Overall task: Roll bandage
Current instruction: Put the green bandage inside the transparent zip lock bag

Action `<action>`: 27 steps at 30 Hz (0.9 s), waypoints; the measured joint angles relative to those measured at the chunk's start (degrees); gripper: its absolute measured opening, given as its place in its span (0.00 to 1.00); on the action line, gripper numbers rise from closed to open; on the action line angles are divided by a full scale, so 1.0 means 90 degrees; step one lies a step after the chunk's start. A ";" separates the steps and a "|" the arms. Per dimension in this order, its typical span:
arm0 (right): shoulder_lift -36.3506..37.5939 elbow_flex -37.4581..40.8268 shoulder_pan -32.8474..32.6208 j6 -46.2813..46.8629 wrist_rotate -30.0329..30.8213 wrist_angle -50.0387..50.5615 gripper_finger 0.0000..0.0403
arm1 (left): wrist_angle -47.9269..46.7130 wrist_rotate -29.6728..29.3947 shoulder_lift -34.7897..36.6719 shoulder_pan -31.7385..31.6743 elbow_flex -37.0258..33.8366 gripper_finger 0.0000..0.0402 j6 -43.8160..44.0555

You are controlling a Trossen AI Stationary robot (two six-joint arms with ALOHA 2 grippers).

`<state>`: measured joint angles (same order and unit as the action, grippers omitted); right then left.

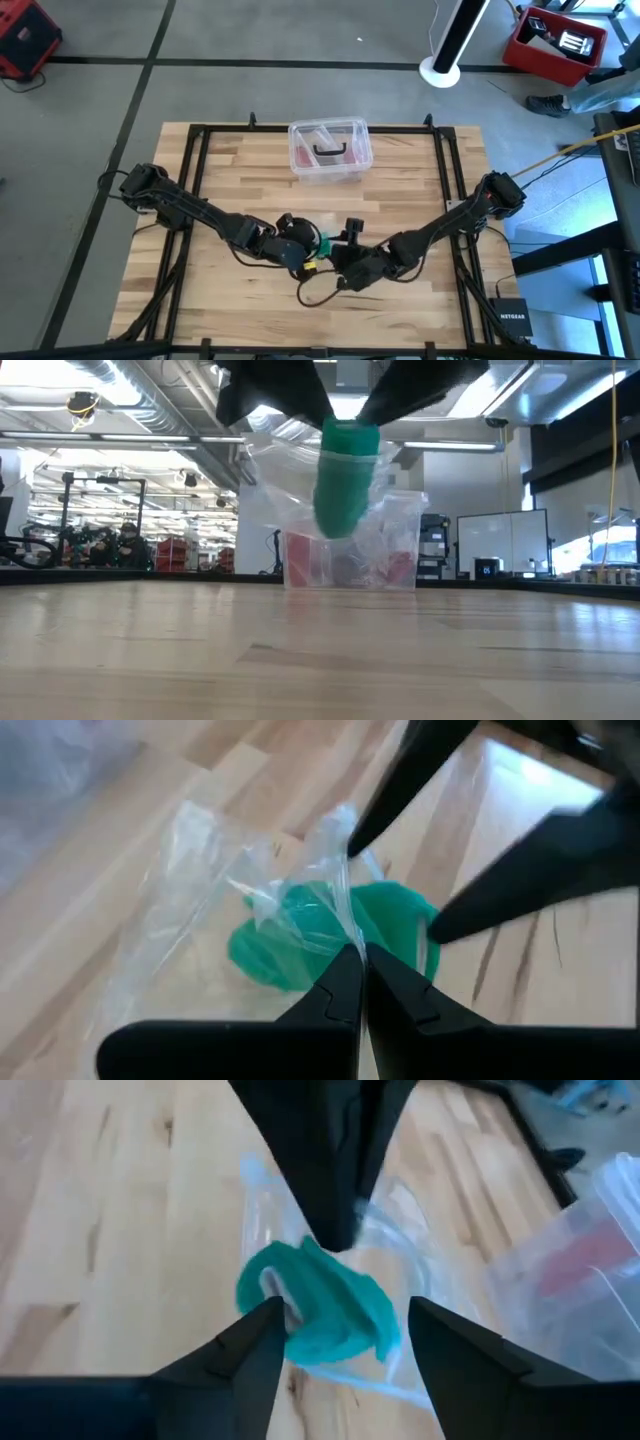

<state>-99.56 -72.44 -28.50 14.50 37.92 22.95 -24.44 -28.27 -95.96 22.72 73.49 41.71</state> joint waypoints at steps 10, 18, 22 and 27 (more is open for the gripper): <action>0.0406 -0.0712 -0.0685 -0.0810 -0.1572 0.2026 0.47 | 0.0255 0.1841 0.0080 -0.0193 0.0141 0.00 -0.0357; 0.0430 -0.0712 -0.0844 -0.0927 -0.1233 0.2111 0.43 | 0.0660 0.4517 0.0365 -0.1041 0.0419 0.00 -0.0218; 0.0435 -0.0712 -0.0825 -0.0566 -0.0897 0.2299 0.41 | 0.0628 0.5039 0.0377 -0.1316 0.0418 0.00 0.0104; 0.0480 -0.0712 -0.0849 -0.0214 -0.0764 0.2482 0.41 | 0.0683 0.4980 0.0344 -0.1294 0.0418 0.00 -0.0046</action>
<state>-95.24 -78.85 -36.14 12.57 31.05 45.29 -18.29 16.55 -92.86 11.08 77.25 41.30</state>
